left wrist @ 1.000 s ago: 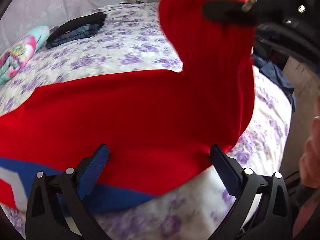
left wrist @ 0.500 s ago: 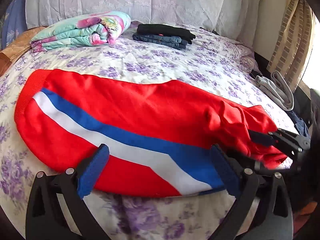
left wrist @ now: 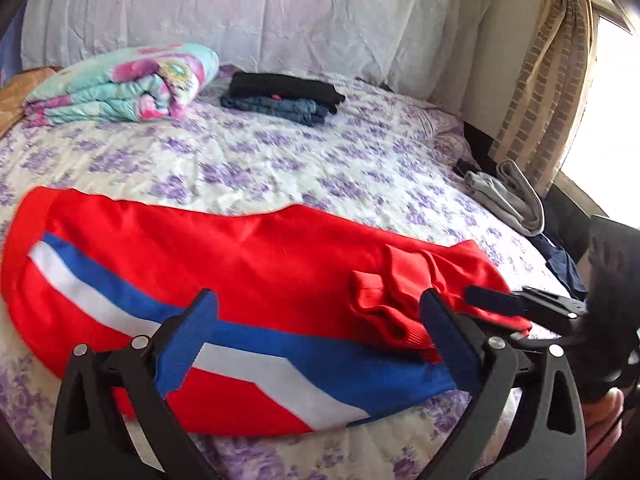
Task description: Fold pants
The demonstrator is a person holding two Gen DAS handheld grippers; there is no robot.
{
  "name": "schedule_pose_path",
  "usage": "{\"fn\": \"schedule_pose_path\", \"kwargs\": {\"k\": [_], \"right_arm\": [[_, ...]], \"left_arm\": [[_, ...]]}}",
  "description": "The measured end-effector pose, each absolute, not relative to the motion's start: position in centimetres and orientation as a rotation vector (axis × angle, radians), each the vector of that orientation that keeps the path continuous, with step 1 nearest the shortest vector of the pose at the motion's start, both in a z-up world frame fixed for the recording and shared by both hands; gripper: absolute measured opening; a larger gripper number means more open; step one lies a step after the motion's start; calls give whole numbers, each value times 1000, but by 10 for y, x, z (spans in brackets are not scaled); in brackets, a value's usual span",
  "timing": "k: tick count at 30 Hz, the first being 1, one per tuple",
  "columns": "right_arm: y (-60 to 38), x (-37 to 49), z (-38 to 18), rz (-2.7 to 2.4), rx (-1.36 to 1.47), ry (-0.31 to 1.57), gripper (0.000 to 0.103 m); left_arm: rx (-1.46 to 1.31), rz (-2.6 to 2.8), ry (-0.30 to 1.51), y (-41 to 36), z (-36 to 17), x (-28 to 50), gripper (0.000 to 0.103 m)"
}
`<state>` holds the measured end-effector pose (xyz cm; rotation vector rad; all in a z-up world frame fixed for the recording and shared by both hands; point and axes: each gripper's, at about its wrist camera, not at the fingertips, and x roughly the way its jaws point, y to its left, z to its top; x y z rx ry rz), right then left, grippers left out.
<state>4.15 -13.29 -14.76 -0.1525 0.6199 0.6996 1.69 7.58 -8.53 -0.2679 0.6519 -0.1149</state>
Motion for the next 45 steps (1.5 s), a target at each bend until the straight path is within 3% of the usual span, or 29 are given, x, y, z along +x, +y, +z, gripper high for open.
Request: {"fn": "schedule_pose_path", "kwargs": {"k": [4,13,15,16,17,18,19,20,26,27,28,29,30,32,37,39,40,45], "right_arm": [[-124,53,-168,708,-177,693,48],[-212,67,-132,600,203,562,48],[-222,86,-141,595,288,594,41],[-225,97,-149,574,319,627,34],[-227,108,-159,533,329,671,29],[-228,119,-172,499,331,725,25],[-231,125,-181,491,357,757,14],[-238,126,-185,497,402,751,12],[-257,101,-160,558,486,637,19],[-258,100,-159,569,484,619,23],[-257,102,-160,555,469,614,35],[-256,106,-163,536,455,627,38],[-254,116,-169,517,455,656,37],[-258,136,-186,481,529,745,24],[-257,138,-164,536,565,657,26],[-248,151,-170,509,508,721,24],[-246,159,-180,488,492,772,18],[-258,101,-152,465,440,624,26]], "left_arm": [[-234,-52,788,71,-110,34,98],[-207,-202,623,36,-51,39,98],[-231,-325,636,14,-51,54,97],[-240,-351,662,7,-56,61,92],[-235,-352,709,-1,-65,72,78],[-222,-335,789,-7,-80,86,71],[-221,-316,859,-8,-96,95,66],[-227,-297,897,-7,-110,100,67],[-181,-290,848,-7,-117,96,67],[-177,-290,844,-8,-116,96,67],[-166,-288,838,-9,-116,96,68],[-155,-289,831,-11,-116,95,70],[-149,-290,825,-11,-115,93,70],[-141,-297,817,-12,-111,88,72],[-176,-319,806,-7,-113,88,74],[-178,-321,803,-7,-113,86,74],[-184,-325,802,-7,-113,87,74],[-242,-357,792,2,-115,87,74]]}}
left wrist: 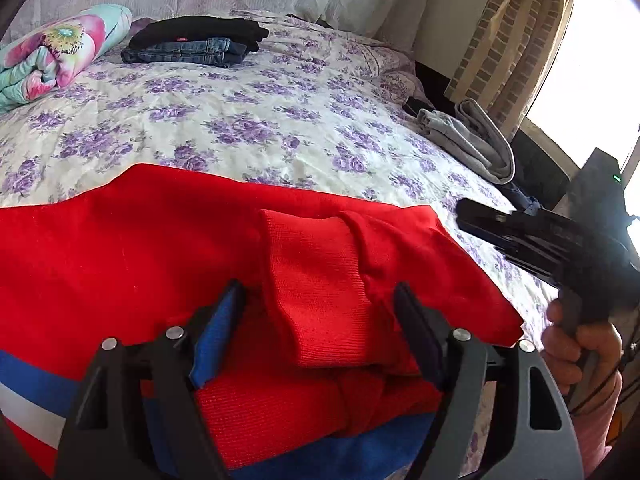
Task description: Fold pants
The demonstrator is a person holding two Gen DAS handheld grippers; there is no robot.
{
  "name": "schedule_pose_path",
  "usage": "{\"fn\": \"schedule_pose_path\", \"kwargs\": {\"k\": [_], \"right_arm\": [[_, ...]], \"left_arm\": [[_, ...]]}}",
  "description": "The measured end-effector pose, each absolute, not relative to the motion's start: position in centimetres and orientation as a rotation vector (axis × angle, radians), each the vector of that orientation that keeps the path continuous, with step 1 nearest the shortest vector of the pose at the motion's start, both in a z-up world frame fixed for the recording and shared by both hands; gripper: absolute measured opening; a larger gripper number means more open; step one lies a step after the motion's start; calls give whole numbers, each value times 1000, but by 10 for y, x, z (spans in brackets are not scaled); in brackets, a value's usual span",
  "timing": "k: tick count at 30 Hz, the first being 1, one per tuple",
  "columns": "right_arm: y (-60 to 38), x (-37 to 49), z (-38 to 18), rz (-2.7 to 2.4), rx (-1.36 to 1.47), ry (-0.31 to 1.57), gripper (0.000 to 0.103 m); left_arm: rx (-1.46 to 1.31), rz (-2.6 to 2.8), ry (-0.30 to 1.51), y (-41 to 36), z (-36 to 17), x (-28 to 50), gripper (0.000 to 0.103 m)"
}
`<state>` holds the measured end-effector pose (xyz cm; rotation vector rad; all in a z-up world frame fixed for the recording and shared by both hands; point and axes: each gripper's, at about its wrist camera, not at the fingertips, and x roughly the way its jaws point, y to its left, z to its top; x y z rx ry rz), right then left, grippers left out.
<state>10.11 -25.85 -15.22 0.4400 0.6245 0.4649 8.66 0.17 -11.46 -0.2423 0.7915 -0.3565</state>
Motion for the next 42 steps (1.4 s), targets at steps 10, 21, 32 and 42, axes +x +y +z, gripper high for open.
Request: {"fn": "schedule_pose_path", "kwargs": {"k": [10,21,32,42], "right_arm": [[-248,10,-182,378,146,520,27],[-238,-24,-189,341,-81,468,29],[-211,-7,-197,89,-268,400,57],[-250,-4,-209,16,41,421,70]], "left_arm": [[-222,-354,790,-1,-115,86,76],[-288,-375,772,9,-115,84,76],[-287,-375,770,10,-116,84,76],[-320,-318,746,21,-112,77,79]]}}
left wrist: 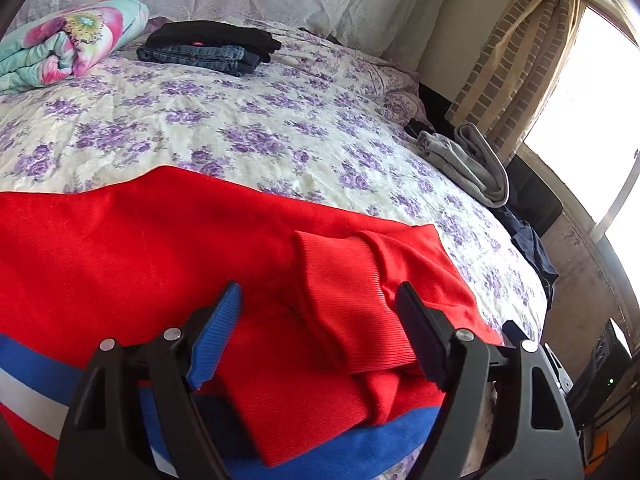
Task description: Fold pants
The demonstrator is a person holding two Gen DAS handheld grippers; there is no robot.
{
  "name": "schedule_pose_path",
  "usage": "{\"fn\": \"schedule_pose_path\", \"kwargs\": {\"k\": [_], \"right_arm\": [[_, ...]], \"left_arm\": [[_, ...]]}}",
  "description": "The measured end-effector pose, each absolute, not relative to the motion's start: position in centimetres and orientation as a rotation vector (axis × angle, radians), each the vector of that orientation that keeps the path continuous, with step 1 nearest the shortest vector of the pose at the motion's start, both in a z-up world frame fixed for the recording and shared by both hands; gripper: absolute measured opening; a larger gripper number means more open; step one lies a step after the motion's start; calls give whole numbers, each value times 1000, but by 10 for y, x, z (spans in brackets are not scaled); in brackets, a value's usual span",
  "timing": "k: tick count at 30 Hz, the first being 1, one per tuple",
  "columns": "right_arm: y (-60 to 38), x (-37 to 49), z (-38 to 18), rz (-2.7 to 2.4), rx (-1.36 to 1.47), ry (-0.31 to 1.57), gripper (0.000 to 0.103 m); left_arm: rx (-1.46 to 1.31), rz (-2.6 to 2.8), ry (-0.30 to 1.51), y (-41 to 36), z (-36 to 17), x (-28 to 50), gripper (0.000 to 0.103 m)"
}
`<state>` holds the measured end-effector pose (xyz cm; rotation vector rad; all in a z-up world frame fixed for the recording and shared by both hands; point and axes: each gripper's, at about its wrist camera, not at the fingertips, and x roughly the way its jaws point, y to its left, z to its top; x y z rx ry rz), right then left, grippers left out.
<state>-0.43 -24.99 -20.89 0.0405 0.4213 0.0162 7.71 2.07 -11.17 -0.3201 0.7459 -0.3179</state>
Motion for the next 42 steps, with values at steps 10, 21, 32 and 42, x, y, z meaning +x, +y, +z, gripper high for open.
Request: {"fn": "schedule_pose_path", "kwargs": {"k": [10,21,32,42], "right_arm": [[-238,-42,-169,140,-91,359,73],[-109,-1,-163,501,-511,356,47],[-88,-11,-172,548,-597,349,22],[-176,25,-121,703,-42,446,59]], "left_arm": [[-317,-196,773,41,-113,66,93],[-395,-216,781,72,-110,48,93],[-343,-175,746,73,-117,48,92],[-410,-270,638,79,-81,35,92]]}}
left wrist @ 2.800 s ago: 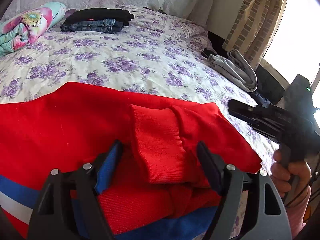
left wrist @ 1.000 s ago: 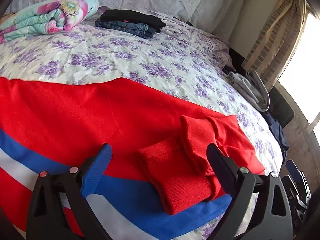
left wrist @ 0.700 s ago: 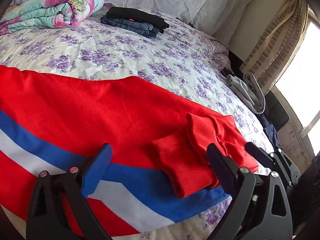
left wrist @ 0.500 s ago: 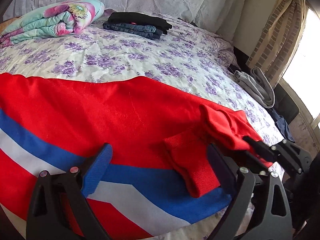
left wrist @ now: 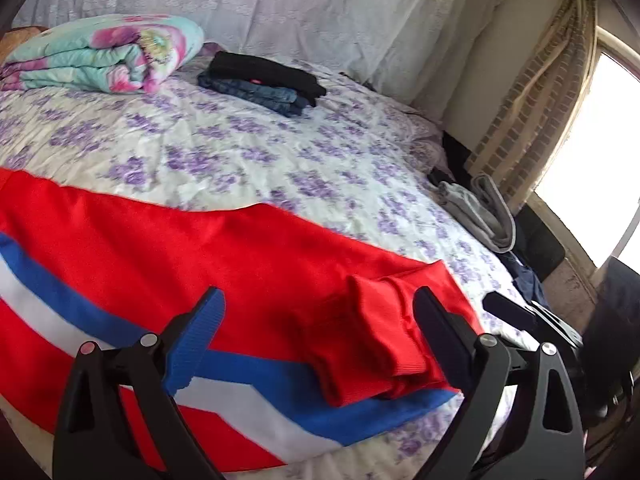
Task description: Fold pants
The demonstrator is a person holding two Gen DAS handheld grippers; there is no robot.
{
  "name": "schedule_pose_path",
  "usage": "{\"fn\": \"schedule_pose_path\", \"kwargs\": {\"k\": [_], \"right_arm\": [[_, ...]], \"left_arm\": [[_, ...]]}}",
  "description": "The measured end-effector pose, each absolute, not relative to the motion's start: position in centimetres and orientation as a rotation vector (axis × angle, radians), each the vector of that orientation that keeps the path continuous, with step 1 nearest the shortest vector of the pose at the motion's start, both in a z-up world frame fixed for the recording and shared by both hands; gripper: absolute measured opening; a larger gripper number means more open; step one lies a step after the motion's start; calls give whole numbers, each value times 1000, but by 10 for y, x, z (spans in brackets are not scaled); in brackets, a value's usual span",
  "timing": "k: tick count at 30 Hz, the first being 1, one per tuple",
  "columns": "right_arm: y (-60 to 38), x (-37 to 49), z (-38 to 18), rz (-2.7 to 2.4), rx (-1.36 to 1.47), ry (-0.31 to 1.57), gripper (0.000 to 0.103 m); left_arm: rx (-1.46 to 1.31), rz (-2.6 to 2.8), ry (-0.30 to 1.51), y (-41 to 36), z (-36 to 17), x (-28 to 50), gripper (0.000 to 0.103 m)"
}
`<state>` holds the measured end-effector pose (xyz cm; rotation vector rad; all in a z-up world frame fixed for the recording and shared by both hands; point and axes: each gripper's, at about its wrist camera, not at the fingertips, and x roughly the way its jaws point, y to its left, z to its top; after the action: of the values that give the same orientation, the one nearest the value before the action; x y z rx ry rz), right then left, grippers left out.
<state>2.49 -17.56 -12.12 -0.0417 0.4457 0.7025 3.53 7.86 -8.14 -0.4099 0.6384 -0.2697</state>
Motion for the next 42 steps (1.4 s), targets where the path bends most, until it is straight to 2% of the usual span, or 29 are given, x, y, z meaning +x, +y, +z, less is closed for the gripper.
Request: {"fn": "schedule_pose_path", "kwargs": {"k": [1,2,4,5,8,10,12,16,20,22,24,25,26,28,34,42], "right_arm": [[-188,39,-121,689,43,467,52],[-197,52,-122,669,102,488,40],[-212,82,-132,629,204,540,35],[-217,95,-140,596,236,575,34],[-221,130,-177,507,264,741,28],[-229,126,-175,513,313,730,28],[-232,112,-163,490,297,688,32],[-232,61,-147,554,263,565,32],[-225,41,-192,506,173,644,36],[-223,34,-198,497,143,564,36],[-218,33,-192,491,131,575,50],[-216,33,-190,506,139,582,62],[-212,34,-188,517,139,585,73],[-201,28,-184,509,81,575,80],[-173,0,-160,569,1,510,80],[-62,-37,-126,787,-236,436,80]], "left_arm": [[-397,-324,628,66,-75,37,92],[-380,-372,622,55,-70,39,92],[-343,-476,625,29,-68,46,90],[-321,-498,644,17,-72,50,79],[-254,-455,812,-7,-106,78,62],[-237,-452,790,-8,-110,77,61],[-235,-452,790,-8,-108,76,61],[-241,-462,776,-7,-110,75,61],[-206,-453,762,-10,-111,72,63],[-186,-453,759,-13,-110,71,67],[-177,-445,756,-13,-108,70,67],[-184,-440,756,-11,-106,67,67],[-197,-433,755,-7,-102,64,73],[-217,-396,718,8,-90,48,90],[-248,-176,617,86,-61,1,96],[-504,146,667,233,-72,-45,96]]}}
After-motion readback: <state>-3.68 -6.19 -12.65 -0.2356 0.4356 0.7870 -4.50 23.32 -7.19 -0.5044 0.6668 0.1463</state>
